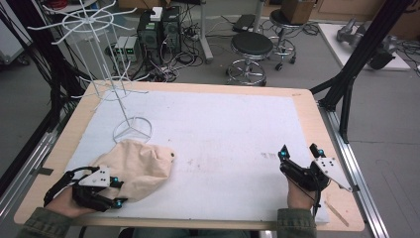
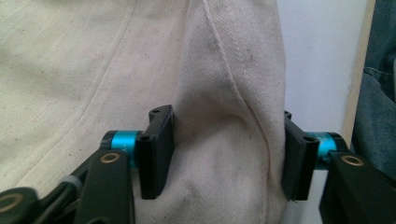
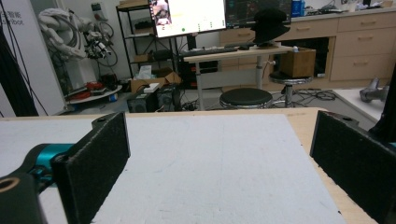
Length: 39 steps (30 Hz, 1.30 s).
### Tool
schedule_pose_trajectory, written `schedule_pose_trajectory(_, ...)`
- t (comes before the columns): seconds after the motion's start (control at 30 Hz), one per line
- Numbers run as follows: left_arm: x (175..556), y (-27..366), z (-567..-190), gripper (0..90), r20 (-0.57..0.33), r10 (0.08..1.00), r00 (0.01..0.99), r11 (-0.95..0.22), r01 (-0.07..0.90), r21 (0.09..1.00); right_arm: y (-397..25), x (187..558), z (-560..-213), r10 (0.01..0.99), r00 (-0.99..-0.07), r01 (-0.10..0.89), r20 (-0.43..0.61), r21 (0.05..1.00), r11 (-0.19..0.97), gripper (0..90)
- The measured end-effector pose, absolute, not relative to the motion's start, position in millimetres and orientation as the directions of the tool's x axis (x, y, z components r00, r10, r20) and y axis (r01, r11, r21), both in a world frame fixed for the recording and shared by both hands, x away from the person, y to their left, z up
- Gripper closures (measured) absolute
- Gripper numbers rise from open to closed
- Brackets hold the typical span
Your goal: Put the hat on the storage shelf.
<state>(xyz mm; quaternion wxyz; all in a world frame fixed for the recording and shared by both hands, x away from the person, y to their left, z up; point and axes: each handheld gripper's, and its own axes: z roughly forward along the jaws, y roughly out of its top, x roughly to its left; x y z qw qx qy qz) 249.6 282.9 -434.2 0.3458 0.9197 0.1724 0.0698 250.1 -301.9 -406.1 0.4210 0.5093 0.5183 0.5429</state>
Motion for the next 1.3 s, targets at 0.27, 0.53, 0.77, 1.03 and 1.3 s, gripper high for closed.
schedule_pose_trajectory(0.27, 248.1, 281.1, -432.6, 64.2, 0.022, 0.346, 0.938, -0.706, 0.245, 0.664, -302.0, 250.0, -406.0, 0.985, -0.126, 0.07, 0.117, 0.992, -0.109, 3.9)
schedule_pose_trajectory(0.53, 247.9, 281.1, -429.0, 74.5, 0.046, 0.369, 0.928, -0.701, 0.246, 0.669, -302.1, 250.0, -406.0, 0.984, -0.126, 0.073, 0.124, 0.991, -0.116, 3.9)
schedule_pose_trajectory(0.77, 245.3, 281.8, -426.9, 76.9, 0.075, 0.376, 0.924, -0.692, 0.226, 0.685, -302.2, 250.1, -406.0, 0.984, -0.128, 0.073, 0.124, 0.991, -0.115, 3.9)
schedule_pose_trajectory(1.03, 243.8, 278.7, -424.3, 77.3, 0.082, 0.371, 0.925, -0.681, 0.21, 0.702, -302.0, 250.3, -406.1, 0.984, -0.128, 0.072, 0.126, 0.99, -0.117, 3.9)
schedule_pose_trajectory(1.3, 240.3, 275.6, -418.4, 77.2, 0.118, 0.383, 0.916, -0.669, 0.188, 0.719, -302.4, 250.4, -406.0, 0.984, -0.128, 0.076, 0.124, 0.99, -0.115, 3.9)
